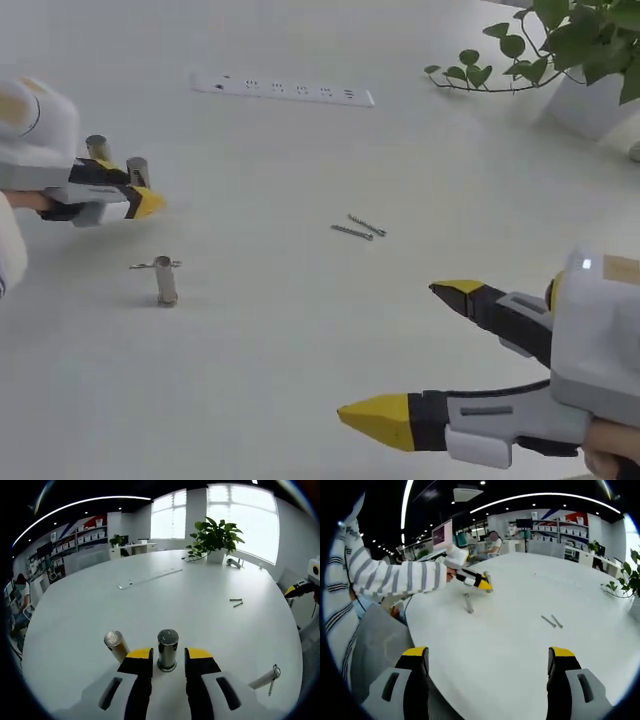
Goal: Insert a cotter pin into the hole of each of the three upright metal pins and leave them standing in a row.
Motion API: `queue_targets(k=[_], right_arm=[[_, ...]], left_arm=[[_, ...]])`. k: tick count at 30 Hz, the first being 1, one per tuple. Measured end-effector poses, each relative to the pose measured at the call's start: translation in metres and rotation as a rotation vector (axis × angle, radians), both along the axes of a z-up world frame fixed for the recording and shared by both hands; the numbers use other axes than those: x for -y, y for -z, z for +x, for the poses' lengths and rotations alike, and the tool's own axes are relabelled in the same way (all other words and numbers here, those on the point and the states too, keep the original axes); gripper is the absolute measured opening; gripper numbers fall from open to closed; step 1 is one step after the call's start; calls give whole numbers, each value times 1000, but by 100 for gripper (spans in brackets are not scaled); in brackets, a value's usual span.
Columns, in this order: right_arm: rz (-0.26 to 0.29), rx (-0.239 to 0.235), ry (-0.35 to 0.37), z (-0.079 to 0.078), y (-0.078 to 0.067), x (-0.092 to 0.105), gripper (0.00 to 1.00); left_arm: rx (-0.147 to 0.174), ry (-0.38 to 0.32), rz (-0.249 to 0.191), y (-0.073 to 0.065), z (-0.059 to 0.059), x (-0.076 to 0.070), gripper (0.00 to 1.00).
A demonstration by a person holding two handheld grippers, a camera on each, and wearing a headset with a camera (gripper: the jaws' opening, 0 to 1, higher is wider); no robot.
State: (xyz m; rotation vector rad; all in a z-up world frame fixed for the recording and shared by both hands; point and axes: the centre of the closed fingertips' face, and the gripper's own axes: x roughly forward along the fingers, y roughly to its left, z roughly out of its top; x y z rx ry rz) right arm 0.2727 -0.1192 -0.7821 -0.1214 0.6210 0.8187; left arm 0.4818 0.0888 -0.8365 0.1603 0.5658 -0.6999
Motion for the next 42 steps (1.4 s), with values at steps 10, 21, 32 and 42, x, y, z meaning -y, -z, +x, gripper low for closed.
queue_targets(k=[10, 21, 32, 42], right_arm=[[8, -3, 8, 1, -1, 0, 100], [11, -20, 10, 1, 5, -2, 99], [11, -25, 5, 2, 7, -3, 98], [11, -32, -1, 2, 9, -3, 98]], left_arm=[[24, 13, 55, 0, 0, 0, 12], [14, -2, 55, -1, -4, 0, 11], [9, -24, 69, -2, -7, -2, 11], [37, -36, 60, -15, -4, -1, 10]])
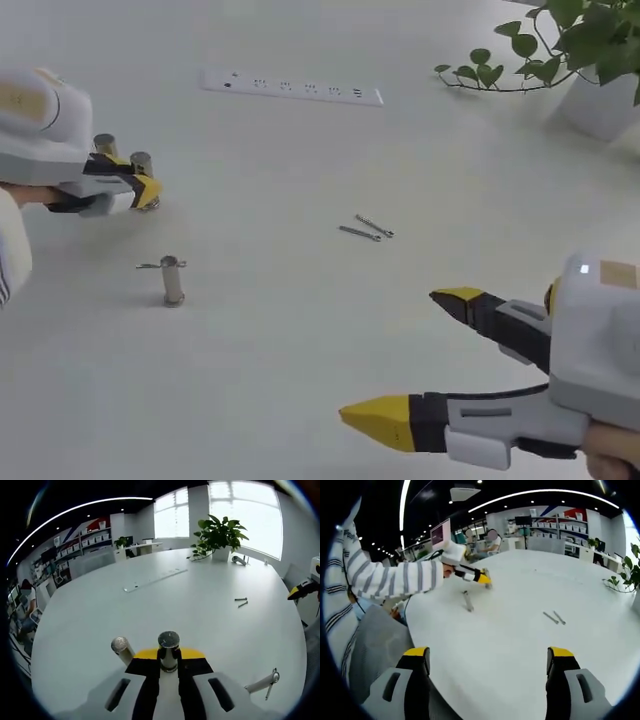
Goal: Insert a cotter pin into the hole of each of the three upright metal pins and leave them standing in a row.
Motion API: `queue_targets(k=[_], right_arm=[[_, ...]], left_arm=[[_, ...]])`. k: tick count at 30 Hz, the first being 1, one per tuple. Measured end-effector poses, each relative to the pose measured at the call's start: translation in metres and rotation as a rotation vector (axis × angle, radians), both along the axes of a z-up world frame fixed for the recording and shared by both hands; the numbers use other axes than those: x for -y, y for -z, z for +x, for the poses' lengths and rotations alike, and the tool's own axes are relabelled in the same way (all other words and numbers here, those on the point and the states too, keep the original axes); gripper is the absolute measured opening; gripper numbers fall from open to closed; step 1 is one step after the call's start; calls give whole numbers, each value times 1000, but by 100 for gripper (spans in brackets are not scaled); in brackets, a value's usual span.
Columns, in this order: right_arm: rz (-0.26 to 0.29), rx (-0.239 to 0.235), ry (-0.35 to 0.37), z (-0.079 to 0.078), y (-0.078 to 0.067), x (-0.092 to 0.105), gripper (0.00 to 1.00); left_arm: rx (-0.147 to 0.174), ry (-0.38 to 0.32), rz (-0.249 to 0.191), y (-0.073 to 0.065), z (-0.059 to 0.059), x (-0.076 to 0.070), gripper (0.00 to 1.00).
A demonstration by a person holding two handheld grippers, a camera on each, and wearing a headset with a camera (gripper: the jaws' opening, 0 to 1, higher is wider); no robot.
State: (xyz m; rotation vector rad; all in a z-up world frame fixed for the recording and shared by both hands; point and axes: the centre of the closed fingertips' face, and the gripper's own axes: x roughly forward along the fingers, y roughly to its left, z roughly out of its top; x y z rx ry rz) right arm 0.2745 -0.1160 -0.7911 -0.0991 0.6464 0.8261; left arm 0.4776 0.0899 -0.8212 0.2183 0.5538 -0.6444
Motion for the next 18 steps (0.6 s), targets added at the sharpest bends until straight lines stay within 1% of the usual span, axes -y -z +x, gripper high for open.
queue_targets(k=[2, 6, 10, 11, 13, 17, 18], right_arm=[[2, 0, 1, 0, 0, 1, 98], [0, -1, 2, 0, 1, 1, 98], [1, -2, -2, -1, 2, 0, 98], [-1, -2, -5, -1, 2, 0, 98], [-5, 1, -11, -1, 3, 0, 98], [-8, 6, -21, 0, 3, 1, 98], [-9, 6, -23, 0, 3, 1, 98]], left_arm=[[-2, 0, -8, -5, -1, 1, 10], [7, 12, 7, -15, -4, 0, 10], [13, 12, -5, -28, -9, -1, 11], [8, 14, 0, -31, -11, -1, 11], [10, 17, 9, -34, -14, -1, 11], [9, 22, 9, -43, -22, 1, 11], [8, 25, 13, -47, -26, 2, 11]])
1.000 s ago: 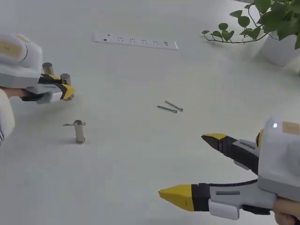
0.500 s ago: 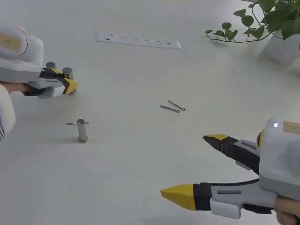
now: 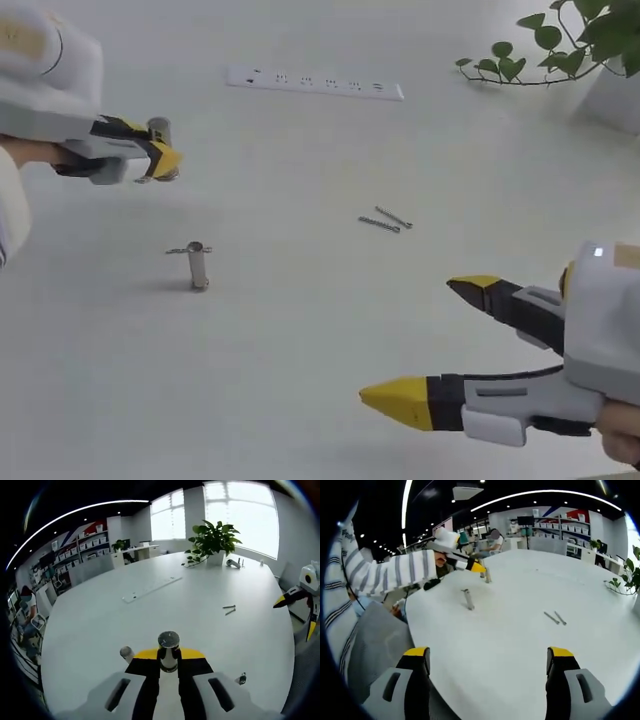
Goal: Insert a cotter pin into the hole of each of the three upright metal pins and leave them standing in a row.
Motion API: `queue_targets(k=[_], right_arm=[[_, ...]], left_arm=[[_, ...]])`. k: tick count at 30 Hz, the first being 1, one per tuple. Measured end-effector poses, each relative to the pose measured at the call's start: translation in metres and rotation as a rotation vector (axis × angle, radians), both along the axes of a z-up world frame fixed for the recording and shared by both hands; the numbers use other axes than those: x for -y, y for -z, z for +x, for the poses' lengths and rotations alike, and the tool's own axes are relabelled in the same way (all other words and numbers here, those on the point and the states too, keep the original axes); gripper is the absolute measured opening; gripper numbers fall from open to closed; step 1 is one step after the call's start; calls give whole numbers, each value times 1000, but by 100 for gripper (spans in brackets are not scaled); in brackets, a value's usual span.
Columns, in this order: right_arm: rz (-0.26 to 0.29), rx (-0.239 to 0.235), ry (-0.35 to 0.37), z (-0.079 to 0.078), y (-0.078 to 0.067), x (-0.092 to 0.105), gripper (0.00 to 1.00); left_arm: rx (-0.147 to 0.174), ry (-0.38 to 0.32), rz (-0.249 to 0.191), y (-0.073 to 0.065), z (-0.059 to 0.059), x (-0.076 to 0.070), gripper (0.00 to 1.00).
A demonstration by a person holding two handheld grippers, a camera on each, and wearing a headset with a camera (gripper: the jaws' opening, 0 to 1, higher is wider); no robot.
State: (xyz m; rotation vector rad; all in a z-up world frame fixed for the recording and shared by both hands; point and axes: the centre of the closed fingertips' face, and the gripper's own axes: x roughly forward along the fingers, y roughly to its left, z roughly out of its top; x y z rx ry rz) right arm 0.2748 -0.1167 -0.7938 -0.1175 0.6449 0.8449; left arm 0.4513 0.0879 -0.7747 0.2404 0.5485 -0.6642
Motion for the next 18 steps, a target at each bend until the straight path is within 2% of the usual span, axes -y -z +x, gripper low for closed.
queue_targets(k=[2, 5, 9, 10, 11, 18], right_arm=[[-7, 5, -5, 1, 0, 1, 98], [-10, 9, -6, 1, -1, 2, 98], [-14, 11, -9, 0, -2, 2, 97], [-8, 11, -9, -1, -2, 1, 97], [-6, 10, -8, -1, -2, 1, 97], [-5, 5, -8, -4, 1, 0, 96]], left_arm=[[8, 7, 15, -7, -8, 2, 11], [18, 11, 7, -17, -16, 5, 11], [45, 18, -12, -34, -27, 9, 11], [45, 20, -22, -36, -29, 9, 11], [39, 20, -51, -40, -34, 12, 11], [43, 45, -39, -48, -59, 20, 11]])
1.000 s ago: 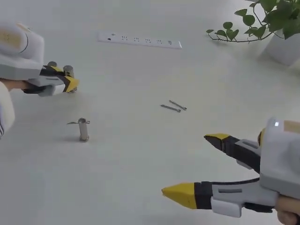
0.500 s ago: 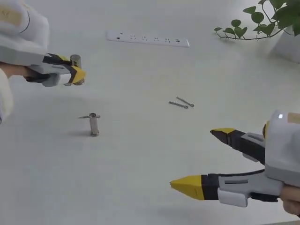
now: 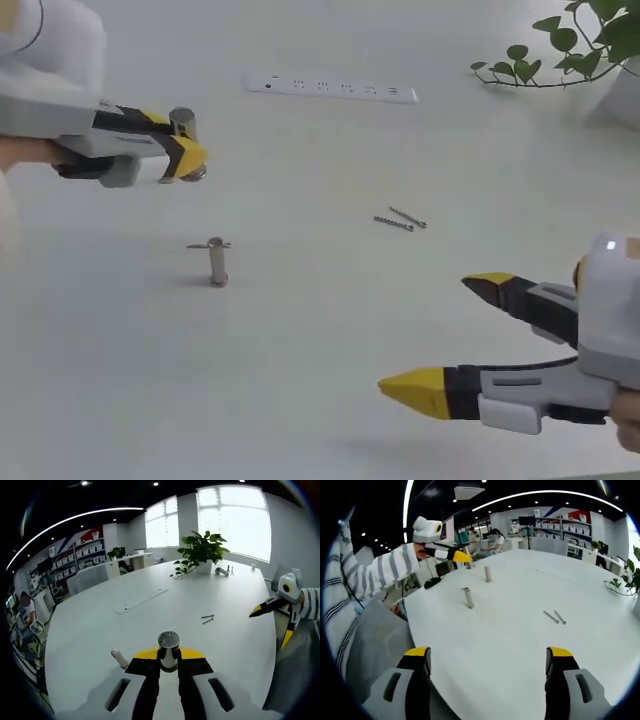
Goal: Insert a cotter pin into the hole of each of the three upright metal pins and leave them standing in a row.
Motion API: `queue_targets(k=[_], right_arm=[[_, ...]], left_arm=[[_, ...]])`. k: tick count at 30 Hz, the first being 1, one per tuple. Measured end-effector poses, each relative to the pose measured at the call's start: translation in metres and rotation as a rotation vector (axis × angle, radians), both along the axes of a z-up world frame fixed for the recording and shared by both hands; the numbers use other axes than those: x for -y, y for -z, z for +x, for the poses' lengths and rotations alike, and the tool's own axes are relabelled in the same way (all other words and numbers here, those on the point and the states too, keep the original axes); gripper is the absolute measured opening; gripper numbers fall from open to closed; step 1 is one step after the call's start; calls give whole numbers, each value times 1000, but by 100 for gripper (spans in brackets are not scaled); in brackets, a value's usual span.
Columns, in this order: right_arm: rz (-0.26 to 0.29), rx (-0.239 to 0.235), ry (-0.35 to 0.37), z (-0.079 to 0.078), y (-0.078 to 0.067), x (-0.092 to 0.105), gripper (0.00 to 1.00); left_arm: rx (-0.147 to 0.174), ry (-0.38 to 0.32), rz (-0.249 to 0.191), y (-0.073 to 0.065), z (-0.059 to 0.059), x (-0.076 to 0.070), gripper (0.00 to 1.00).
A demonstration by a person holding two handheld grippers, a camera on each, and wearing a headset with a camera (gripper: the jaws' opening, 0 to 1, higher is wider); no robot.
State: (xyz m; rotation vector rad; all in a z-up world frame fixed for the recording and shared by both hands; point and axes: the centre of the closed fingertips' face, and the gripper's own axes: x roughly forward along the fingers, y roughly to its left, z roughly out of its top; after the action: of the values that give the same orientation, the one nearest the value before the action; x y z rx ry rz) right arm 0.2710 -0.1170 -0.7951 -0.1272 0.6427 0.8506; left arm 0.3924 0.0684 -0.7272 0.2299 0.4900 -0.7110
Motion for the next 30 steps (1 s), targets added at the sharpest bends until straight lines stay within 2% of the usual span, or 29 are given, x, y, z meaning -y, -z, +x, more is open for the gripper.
queue_targets(k=[5, 8, 10, 13, 16, 18, 21, 26, 30], right_arm=[[4, 8, 2, 1, -1, -1, 96], [3, 6, -1, 0, 0, -1, 96], [0, 3, -2, 0, 2, -1, 96], [2, 0, -4, -2, 2, -2, 96], [2, -2, -5, -3, 3, -2, 96], [-5, -8, -10, -4, 5, -2, 96], [-16, -10, -15, -5, 7, -1, 96], [-16, -13, -11, -5, 8, 0, 96], [-21, -15, -8, -5, 9, 1, 96]], left_arm=[[0, 42, 3, -3, -24, 12, 11], [-15, 72, 19, -1, -38, 18, 11], [-25, 82, 19, 1, -37, 20, 11], [-30, 96, 22, 3, -48, 26, 11], [-26, 100, 32, 6, -53, 30, 11], [-10, 102, 39, 7, -55, 32, 11], [-18, 92, 23, 9, -56, 36, 11], [-18, 101, 42, 17, -60, 41, 11], [-30, 103, 36, 26, -63, 44, 11]])
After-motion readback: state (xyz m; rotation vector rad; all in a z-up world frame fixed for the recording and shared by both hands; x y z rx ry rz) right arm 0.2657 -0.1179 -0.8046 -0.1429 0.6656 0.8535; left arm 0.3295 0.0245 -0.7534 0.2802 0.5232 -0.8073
